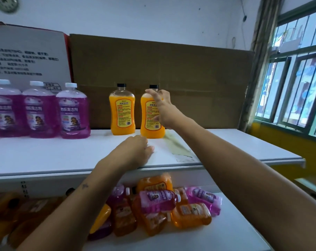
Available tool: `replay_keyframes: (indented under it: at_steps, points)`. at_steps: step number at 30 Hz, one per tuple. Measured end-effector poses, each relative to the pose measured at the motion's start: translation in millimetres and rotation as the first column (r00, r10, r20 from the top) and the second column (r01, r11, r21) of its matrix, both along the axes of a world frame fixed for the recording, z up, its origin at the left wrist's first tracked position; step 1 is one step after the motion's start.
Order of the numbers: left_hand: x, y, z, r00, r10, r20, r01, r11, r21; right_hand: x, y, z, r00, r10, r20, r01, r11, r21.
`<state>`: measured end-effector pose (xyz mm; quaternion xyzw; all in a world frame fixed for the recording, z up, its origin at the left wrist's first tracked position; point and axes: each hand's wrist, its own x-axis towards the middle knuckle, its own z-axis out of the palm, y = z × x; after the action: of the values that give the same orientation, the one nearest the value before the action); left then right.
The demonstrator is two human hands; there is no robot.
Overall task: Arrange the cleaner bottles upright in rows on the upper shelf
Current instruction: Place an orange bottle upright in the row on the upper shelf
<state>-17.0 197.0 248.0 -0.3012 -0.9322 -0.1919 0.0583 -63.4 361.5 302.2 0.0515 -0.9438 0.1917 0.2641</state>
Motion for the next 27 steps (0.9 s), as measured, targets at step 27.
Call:
replay_keyframes:
  at_steps: [27]
  points:
    - [8,-30,-4,0.930,-0.180,-0.320,0.283,0.907,0.311,117,18,-11,0.993,0.070,-0.090,-0.083,0.984,-0.155]
